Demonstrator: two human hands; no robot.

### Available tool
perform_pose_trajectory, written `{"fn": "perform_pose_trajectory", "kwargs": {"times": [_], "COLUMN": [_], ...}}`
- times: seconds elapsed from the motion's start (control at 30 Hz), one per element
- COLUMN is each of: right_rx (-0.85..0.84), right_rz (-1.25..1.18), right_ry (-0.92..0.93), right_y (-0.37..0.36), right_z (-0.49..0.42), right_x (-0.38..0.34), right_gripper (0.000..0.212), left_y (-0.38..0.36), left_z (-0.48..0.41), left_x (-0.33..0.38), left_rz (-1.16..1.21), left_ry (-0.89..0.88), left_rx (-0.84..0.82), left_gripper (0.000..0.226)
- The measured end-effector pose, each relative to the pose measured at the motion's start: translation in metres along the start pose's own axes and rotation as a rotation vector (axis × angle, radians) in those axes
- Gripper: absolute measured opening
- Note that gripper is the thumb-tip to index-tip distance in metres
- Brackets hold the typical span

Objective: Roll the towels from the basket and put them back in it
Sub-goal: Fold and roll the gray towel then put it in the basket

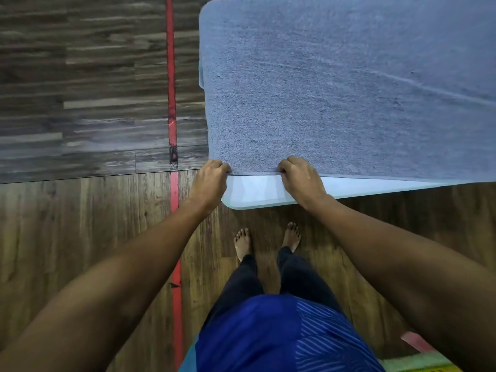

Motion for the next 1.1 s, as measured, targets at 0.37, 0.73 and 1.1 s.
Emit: {"fn": "perform_pose_trajectory", "kwargs": {"times": [0.37, 0.73, 1.1], "right_rx": [-0.169, -0.215, -0.294], "right_rz": [-0.086, -0.143, -0.134], "right_ry": [0.036, 0.019, -0.029], "right_y": [0.0, -0.017, -0.032], "right_z": [0.036, 0.088, 0.1], "right_x": [0.0, 0.003, 0.002], "right_gripper": [0.012, 0.013, 0.016], "left_y": [0.005, -0.015, -0.026], "left_z": [0.039, 0.098, 0.11], "left_x": [0.01, 0.014, 0.016], "left_rz": [0.048, 0.035, 0.014], "left_ry": [-0.036, -0.067, -0.047], "left_rx": [-0.083, -0.158, -0.251], "left_gripper": [0.019, 0.023, 0.025]}}
Point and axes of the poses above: each hand's wrist, its own z-axis away from the middle knuckle, its own y-axis out of the back of the hand, x = y × z, the point moved 4 cm from there along -z, towards the middle knuckle, and after that the axes turned 7 degrees about -z, right-handed, at the moved point
